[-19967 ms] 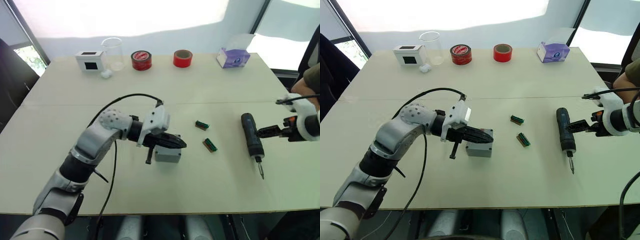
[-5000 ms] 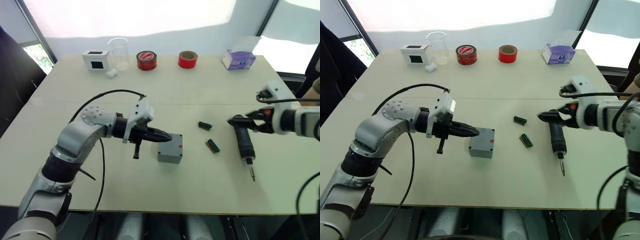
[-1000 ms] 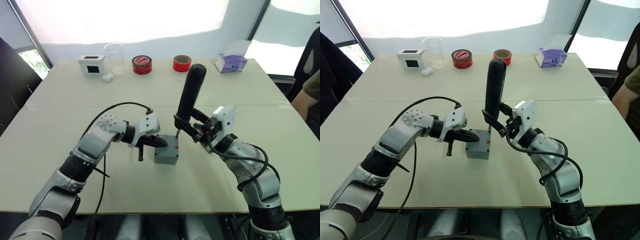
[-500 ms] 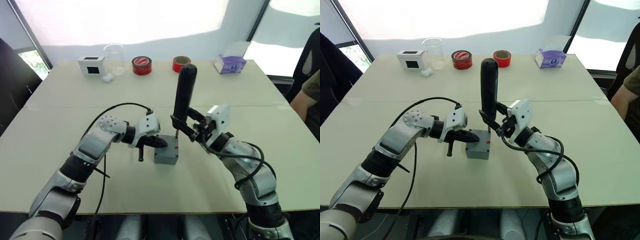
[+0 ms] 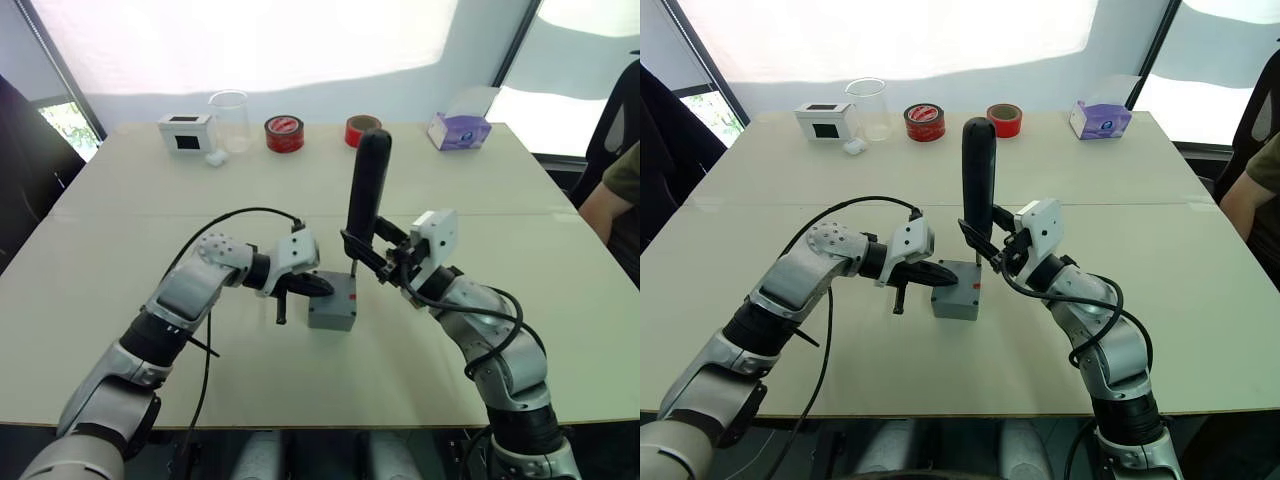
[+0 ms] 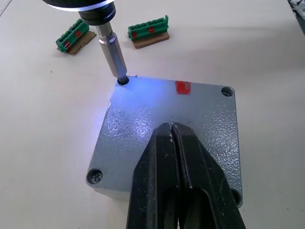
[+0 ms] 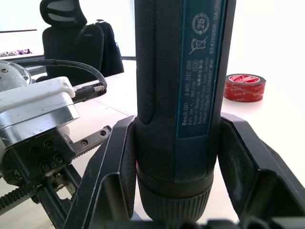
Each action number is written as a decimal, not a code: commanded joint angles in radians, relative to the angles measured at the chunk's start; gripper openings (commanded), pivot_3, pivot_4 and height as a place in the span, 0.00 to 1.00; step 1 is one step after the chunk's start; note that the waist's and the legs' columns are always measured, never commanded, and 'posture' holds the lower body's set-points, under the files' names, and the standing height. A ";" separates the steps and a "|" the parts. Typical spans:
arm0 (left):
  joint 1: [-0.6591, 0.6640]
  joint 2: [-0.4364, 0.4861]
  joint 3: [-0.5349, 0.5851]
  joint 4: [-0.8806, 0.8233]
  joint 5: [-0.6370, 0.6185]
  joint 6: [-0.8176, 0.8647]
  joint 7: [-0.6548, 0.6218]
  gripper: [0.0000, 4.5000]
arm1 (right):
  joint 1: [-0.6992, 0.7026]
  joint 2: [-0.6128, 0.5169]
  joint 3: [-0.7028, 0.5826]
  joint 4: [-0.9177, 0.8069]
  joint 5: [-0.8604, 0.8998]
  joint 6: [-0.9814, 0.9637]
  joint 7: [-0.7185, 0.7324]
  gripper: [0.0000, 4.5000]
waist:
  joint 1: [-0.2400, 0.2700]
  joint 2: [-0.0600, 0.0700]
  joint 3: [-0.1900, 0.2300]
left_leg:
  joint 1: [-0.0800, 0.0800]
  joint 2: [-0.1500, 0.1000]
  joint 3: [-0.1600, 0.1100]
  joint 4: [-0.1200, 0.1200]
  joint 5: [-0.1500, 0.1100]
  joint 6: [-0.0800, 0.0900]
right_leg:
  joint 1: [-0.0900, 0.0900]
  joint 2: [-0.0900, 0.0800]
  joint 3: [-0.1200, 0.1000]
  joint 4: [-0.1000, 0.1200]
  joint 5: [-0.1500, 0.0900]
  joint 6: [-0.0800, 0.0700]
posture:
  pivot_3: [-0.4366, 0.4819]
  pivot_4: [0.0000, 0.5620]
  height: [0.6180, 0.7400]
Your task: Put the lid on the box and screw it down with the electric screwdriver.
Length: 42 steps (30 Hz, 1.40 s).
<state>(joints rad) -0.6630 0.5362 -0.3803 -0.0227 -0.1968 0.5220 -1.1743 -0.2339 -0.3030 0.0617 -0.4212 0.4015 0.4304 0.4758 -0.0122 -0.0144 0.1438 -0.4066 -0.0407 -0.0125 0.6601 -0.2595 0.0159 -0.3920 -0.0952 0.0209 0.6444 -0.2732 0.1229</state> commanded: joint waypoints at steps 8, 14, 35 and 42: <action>0.000 0.002 -0.007 -0.013 0.009 0.001 -0.003 0.00 | 0.060 -0.002 0.044 0.090 0.019 0.088 0.017 0.41 | 0.000 0.000 0.000 | 0.000 0.000 0.000 -0.001 0.000 0.000 | 0.000 -0.001 0.000 -0.001 0.000 0.000 | 0.48 0.27 1.00; 0.002 -0.002 -0.006 -0.015 0.009 0.005 0.000 0.00 | 0.045 -0.007 0.036 0.071 0.034 0.087 0.026 0.41 | 0.000 0.000 0.000 | 0.000 0.000 0.000 -0.003 0.000 0.000 | 0.000 -0.002 -0.001 -0.003 0.000 0.000 | 0.48 0.27 1.00; -0.023 -0.048 0.235 -0.017 -0.225 0.152 0.051 0.00 | -0.517 -0.505 -0.469 0.257 0.903 0.827 -0.370 0.41 | 0.004 0.006 0.013 | -0.005 -0.001 -0.002 -0.013 0.001 -0.001 | -0.004 -0.009 -0.003 -0.013 0.001 0.000 | 0.48 0.27 1.00; -0.011 0.085 0.223 -0.187 -0.319 0.186 -0.092 0.00 | -0.364 -0.750 -0.422 0.478 0.824 1.130 -0.312 0.41 | 0.006 0.008 0.015 | -0.025 -0.004 0.000 -0.008 0.002 -0.002 | -0.020 -0.011 -0.005 -0.015 0.003 -0.001 | 0.48 0.27 1.00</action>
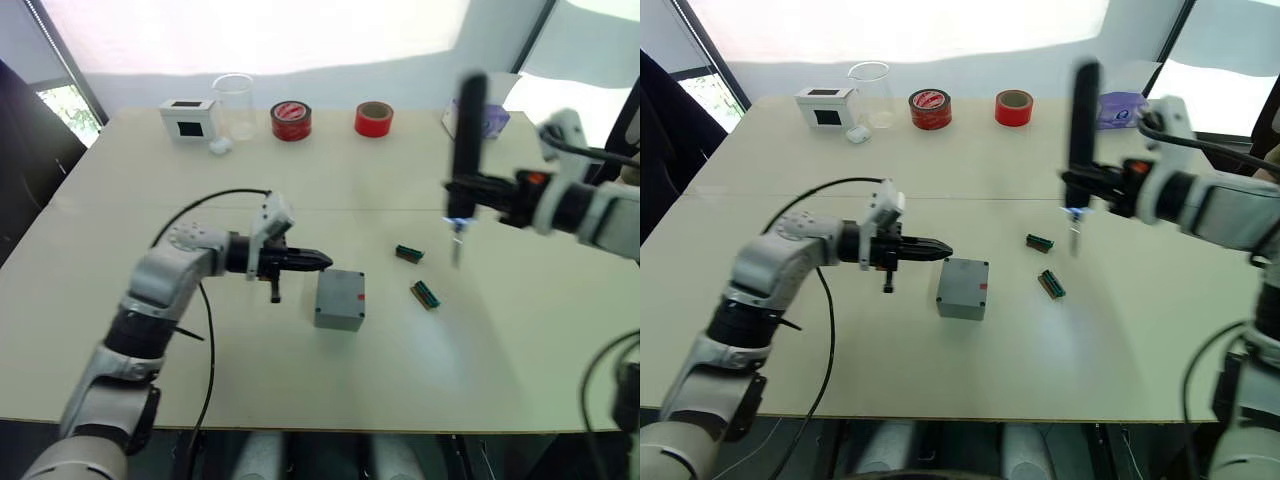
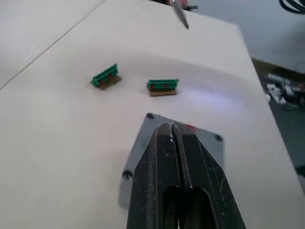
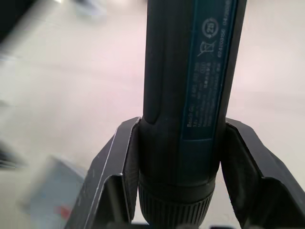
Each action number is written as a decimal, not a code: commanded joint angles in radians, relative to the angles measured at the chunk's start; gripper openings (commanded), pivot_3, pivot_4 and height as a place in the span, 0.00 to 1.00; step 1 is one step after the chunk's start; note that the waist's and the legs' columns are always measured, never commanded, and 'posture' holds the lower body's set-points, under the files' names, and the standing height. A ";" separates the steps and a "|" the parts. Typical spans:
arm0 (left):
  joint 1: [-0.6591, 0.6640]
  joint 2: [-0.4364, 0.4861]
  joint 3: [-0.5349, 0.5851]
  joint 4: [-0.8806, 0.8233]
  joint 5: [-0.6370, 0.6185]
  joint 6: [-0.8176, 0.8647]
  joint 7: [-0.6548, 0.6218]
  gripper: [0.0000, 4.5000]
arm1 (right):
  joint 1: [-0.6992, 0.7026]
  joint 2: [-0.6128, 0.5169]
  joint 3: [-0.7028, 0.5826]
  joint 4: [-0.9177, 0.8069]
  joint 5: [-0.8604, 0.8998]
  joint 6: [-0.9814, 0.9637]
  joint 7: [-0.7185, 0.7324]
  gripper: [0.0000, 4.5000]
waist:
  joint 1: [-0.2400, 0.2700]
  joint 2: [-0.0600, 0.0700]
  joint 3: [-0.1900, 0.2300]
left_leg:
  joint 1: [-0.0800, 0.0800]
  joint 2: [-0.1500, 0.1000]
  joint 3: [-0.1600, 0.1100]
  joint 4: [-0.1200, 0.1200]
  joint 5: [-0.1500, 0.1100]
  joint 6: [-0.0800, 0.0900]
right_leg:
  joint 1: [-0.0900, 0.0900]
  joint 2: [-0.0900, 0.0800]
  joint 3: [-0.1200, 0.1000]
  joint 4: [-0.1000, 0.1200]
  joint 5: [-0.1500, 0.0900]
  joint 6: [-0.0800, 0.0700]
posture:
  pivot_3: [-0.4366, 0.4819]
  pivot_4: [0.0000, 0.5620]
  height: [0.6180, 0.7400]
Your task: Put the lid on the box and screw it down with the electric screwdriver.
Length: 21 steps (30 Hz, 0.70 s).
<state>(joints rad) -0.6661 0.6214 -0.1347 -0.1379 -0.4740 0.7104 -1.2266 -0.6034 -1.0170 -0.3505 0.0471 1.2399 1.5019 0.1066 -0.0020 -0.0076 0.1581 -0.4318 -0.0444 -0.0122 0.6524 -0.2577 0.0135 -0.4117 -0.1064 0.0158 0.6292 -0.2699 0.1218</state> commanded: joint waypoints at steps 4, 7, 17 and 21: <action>0.007 0.010 -0.061 -0.107 -0.034 -0.021 -0.059 0.00 | 0.006 -0.034 0.017 0.083 -0.077 0.111 0.088 0.41 | -0.015 0.006 0.004 | 0.001 0.001 0.002 0.000 -0.001 0.002 | 0.000 0.004 0.000 0.001 0.000 0.001 | 0.48 0.27 1.00; 0.023 0.005 -0.088 -0.123 -0.020 -0.029 -0.052 0.00 | -0.007 -0.021 0.053 0.121 -0.133 0.112 0.101 0.41 | -0.013 0.006 0.004 | 0.003 0.002 0.003 0.000 0.000 0.002 | 0.001 0.007 0.001 0.002 0.000 0.001 | 0.48 0.27 1.00; 0.061 0.002 -0.124 -0.149 0.015 -0.034 0.011 0.00 | -0.063 0.059 0.180 0.220 -0.325 0.086 0.199 0.41 | -0.009 0.005 0.005 | 0.005 0.003 0.003 0.001 -0.001 0.002 | 0.002 0.008 0.002 0.002 0.001 0.002 | 0.48 0.27 1.00; 0.078 0.028 -0.120 -0.167 0.011 -0.025 0.017 0.00 | -0.048 0.074 0.214 0.215 -0.388 0.068 0.240 0.41 | -0.010 0.005 0.005 | 0.005 0.003 0.003 0.001 -0.001 0.002 | 0.002 0.009 0.002 0.002 0.001 0.002 | 0.48 0.27 1.00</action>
<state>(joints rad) -0.5870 0.6342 -0.2640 -0.2663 -0.4603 0.6887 -1.2148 -0.6456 -0.9432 -0.1360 0.2776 0.8839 1.5947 0.3251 -0.0121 -0.0027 0.1632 -0.4271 -0.0414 -0.0091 0.6533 -0.2582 0.0154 -0.4091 -0.0977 0.0176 0.6314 -0.2689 0.1241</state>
